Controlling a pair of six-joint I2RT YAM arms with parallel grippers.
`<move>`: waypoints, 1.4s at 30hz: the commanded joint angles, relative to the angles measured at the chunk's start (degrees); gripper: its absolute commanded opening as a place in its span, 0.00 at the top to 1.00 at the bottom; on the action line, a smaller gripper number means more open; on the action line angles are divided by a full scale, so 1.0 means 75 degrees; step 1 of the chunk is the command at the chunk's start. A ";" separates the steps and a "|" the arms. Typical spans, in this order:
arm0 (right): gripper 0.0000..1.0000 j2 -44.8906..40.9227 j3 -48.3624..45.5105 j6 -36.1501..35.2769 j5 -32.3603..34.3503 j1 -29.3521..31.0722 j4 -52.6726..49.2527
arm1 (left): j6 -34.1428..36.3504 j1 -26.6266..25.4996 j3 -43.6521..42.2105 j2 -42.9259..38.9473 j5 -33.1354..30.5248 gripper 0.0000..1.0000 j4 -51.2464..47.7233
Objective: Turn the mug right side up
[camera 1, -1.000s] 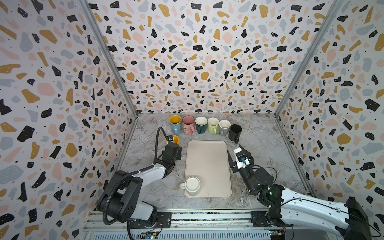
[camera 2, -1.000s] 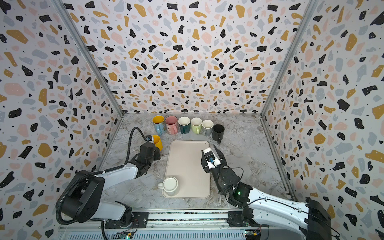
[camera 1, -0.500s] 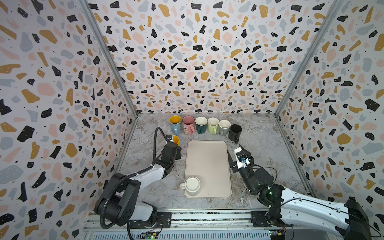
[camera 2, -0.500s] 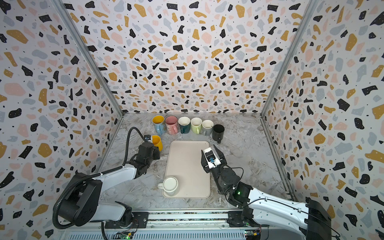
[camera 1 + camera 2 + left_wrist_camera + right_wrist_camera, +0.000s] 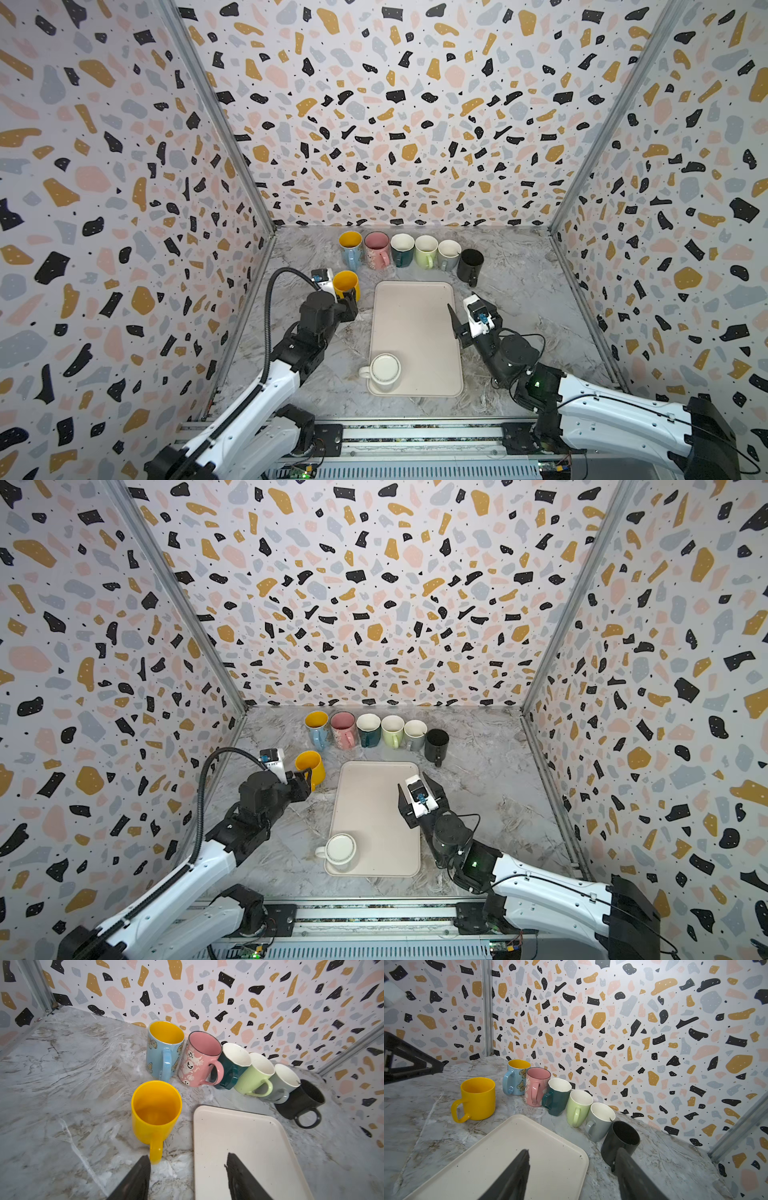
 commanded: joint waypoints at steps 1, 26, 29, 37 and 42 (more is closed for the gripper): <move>0.31 0.0252 0.0566 0.0560 -0.0502 -0.0172 -0.0459 | -0.0474 -0.0032 0.0588 -0.0277 0.0348 0.40 -0.1213; 0.29 0.2030 0.2350 0.2035 -0.2448 -0.1320 -0.2796 | -0.7324 -0.0101 0.0155 -0.0002 0.4339 0.53 -0.3697; 0.29 0.2169 0.2500 0.2058 -0.2505 -0.1397 -0.2979 | -0.7369 -0.0137 0.0161 0.0045 0.4105 0.53 -0.4212; 0.29 0.2662 0.2938 0.2140 -0.2816 -0.1689 -0.3438 | -0.8194 -0.0217 -0.0416 0.0173 0.4157 0.54 -0.4439; 0.29 0.2948 0.3134 0.2198 -0.3014 -0.1872 -0.3616 | -0.8479 -0.0214 -0.0687 0.0316 0.4286 0.54 -0.4718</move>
